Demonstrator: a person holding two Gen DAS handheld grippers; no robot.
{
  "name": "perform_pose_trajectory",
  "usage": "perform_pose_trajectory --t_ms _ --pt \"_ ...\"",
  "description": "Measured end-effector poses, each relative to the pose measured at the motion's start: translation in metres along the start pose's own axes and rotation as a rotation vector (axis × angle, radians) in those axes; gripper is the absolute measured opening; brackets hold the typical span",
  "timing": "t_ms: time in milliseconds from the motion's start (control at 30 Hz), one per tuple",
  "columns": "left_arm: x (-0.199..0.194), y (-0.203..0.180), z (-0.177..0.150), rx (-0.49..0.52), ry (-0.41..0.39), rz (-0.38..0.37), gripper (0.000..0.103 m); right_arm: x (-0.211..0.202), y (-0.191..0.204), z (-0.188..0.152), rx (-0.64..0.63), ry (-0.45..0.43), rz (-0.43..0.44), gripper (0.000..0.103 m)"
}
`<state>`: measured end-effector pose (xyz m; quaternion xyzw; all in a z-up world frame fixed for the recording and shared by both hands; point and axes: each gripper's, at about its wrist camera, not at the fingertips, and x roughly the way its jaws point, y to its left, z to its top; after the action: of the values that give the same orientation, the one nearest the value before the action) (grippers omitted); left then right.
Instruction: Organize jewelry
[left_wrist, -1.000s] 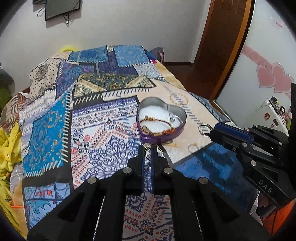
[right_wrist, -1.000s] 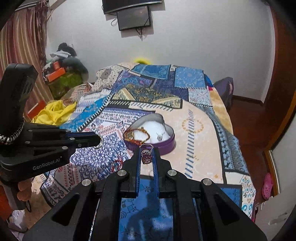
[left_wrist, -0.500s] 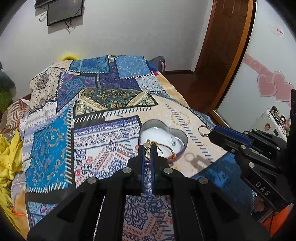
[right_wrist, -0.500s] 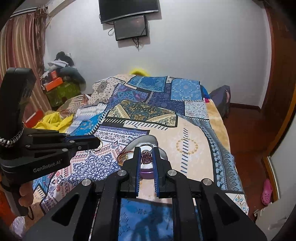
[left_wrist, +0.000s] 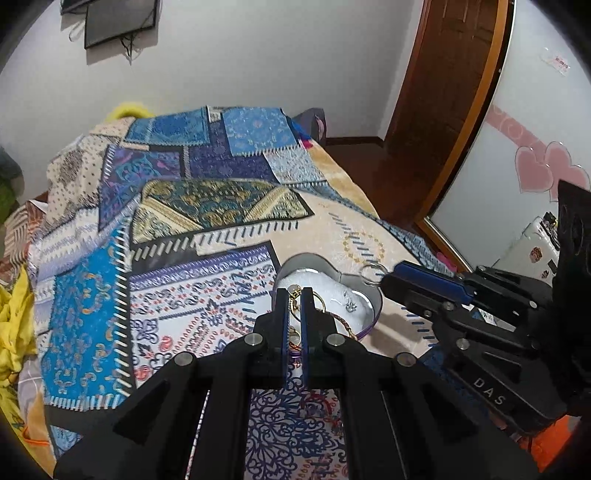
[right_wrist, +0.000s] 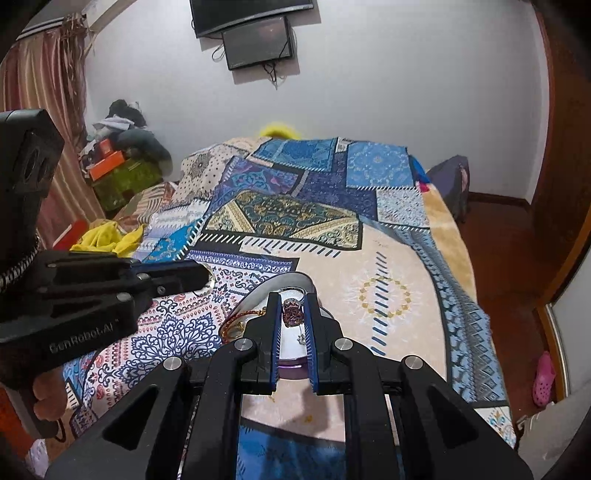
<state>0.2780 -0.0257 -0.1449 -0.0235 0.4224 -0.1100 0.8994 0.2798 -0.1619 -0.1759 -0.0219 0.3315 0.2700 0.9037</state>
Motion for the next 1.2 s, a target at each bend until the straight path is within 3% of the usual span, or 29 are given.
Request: perform_pose_trajectory --t_ms 633,1100,1200 --pt "0.044 0.007 -0.007 -0.025 0.102 -0.051 0.004 0.032 -0.004 -0.004 -0.036 0.130 0.034 0.011" --pt "0.013 0.009 -0.005 -0.029 0.051 -0.023 0.005 0.009 0.007 0.002 -0.059 0.087 -0.006 0.012" --pt "-0.003 0.008 -0.007 -0.021 0.030 0.002 0.014 0.000 0.009 0.004 -0.044 0.073 -0.012 0.013"
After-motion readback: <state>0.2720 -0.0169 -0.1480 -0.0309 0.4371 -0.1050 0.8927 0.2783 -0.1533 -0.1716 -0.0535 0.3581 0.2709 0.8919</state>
